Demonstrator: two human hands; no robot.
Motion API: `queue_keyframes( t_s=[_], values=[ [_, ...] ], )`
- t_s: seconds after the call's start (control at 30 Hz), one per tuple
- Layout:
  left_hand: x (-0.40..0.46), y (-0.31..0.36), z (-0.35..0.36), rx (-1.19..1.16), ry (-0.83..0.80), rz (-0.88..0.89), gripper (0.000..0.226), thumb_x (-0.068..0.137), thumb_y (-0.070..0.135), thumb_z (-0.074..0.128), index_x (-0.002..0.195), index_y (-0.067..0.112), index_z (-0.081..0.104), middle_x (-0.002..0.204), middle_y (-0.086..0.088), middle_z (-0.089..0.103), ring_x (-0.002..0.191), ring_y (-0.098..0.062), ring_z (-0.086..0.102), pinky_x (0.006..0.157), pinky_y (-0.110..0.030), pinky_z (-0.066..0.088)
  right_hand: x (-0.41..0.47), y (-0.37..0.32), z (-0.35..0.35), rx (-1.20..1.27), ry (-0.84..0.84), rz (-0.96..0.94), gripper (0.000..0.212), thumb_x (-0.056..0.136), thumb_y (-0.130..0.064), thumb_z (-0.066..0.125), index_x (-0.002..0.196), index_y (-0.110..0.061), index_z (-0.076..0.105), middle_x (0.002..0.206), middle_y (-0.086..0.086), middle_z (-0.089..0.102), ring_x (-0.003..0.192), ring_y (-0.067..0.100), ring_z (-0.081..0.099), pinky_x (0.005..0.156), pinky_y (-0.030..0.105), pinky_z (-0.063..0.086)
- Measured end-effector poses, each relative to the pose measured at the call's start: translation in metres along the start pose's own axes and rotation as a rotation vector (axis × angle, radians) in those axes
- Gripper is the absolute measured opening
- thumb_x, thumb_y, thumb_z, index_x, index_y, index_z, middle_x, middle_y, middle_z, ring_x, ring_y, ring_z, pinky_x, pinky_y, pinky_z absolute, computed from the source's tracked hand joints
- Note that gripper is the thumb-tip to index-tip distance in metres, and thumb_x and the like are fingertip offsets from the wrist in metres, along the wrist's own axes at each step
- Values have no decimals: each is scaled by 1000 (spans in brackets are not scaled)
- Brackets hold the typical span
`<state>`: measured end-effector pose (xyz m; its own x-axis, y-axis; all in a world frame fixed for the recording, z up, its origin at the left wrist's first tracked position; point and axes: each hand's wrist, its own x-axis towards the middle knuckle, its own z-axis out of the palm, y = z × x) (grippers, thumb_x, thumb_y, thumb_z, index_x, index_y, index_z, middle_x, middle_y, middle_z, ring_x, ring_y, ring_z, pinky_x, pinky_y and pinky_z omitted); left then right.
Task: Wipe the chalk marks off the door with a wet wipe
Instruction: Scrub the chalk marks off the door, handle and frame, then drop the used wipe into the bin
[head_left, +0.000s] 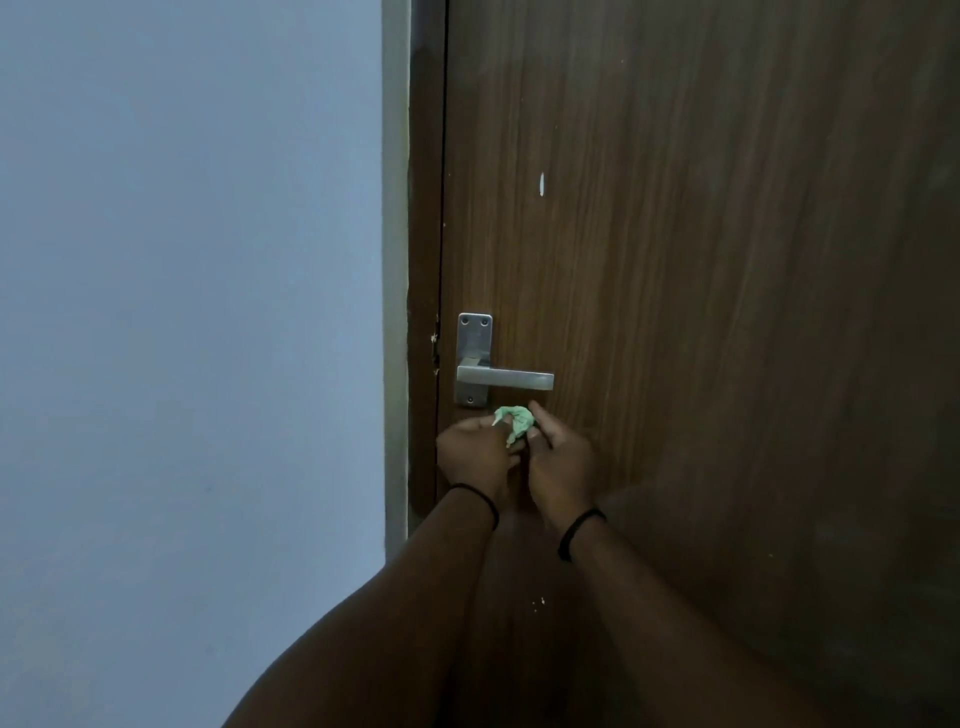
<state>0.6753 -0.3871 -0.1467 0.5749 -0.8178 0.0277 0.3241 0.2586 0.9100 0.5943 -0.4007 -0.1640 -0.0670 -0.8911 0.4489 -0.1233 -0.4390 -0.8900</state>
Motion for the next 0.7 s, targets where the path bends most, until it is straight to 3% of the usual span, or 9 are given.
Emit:
queue_keyframes(
  t_s=[0.1,0.2,0.27,0.37,0.47,0.6,0.7],
  values=[
    [-17,11,-3,102,-143,1,10,85,2,67,92,3,73,88,-18,73,77,-26,69,65,-34,57,-10,-15,-15,-90,-82,-123,33,96,-2,53,124,-15,66,116,-9,68,103,-5,61,89,8,46],
    [-38,30,-14,203,-300,16,19,93,12,59,105,2,70,100,-17,72,79,-21,67,61,-30,53,-24,-31,-33,-106,-21,-186,25,91,-1,60,101,-18,76,90,-12,73,81,-7,64,73,14,50],
    [-56,41,-17,219,-422,24,23,97,18,55,109,2,69,100,-13,73,75,-15,67,63,-27,55,-36,-46,-48,-49,46,-159,27,89,0,60,93,-22,75,82,-12,72,75,1,67,68,23,54],
    [-83,45,-10,221,-515,133,20,91,9,64,108,0,71,95,-14,74,82,-19,70,76,-31,58,-53,-67,-72,39,98,-173,33,86,3,58,89,-26,74,81,-9,74,76,7,69,68,25,58],
    [-104,41,7,248,-504,243,17,85,3,70,101,4,74,92,-13,75,90,-25,71,84,-36,58,-64,-77,-97,100,63,-136,29,87,0,59,94,-21,77,88,-6,76,86,10,70,75,27,58],
    [-111,27,31,252,-513,282,13,80,5,76,93,6,77,86,-12,75,86,-27,72,79,-39,59,-62,-66,-130,128,75,-105,15,91,-7,64,99,-11,75,94,6,76,90,20,71,80,35,58],
    [-108,6,56,207,-561,229,8,81,4,75,88,7,75,76,-8,75,72,-22,69,62,-28,57,-48,-50,-153,173,129,-64,14,89,-2,66,92,-15,69,90,14,74,78,23,69,76,41,57]
  ],
)
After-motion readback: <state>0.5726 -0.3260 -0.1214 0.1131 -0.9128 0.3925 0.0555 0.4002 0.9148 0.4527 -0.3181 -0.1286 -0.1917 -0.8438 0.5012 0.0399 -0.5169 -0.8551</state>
